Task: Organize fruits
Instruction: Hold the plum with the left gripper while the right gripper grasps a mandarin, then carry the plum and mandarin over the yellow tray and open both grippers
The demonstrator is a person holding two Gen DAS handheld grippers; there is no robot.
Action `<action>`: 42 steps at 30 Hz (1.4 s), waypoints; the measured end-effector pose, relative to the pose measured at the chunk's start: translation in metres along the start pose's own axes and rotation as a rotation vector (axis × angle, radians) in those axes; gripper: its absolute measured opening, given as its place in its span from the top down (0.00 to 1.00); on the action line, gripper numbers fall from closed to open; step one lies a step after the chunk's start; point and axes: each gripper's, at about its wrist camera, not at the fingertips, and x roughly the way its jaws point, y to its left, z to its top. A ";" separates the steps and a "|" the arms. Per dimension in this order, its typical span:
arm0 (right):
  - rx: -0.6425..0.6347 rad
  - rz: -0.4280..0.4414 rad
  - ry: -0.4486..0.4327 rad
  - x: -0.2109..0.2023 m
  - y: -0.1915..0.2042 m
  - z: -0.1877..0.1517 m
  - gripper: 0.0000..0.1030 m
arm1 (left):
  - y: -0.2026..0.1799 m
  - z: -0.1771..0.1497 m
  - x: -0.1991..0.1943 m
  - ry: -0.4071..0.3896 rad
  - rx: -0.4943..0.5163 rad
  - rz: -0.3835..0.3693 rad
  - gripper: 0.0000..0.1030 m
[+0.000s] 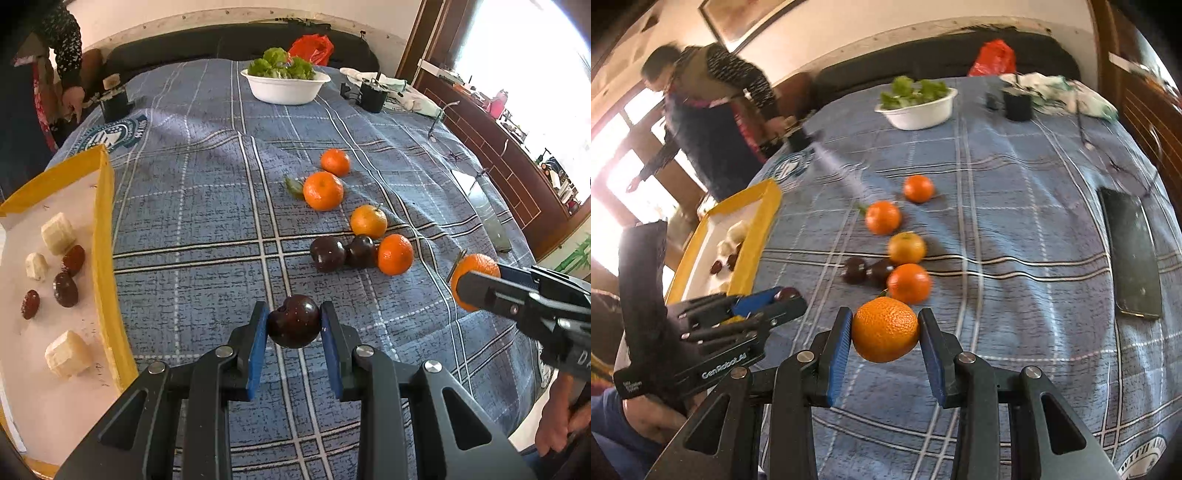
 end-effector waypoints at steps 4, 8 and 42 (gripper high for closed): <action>-0.019 0.001 0.015 0.004 0.011 -0.002 0.61 | 0.011 0.000 -0.011 -0.030 -0.020 0.019 0.74; -0.048 0.005 0.030 0.007 0.025 -0.003 0.61 | 0.030 0.000 -0.024 -0.062 -0.061 0.035 0.74; -0.373 0.214 0.131 0.079 0.190 0.032 0.61 | 0.220 -0.056 -0.064 -0.063 -0.408 0.175 0.73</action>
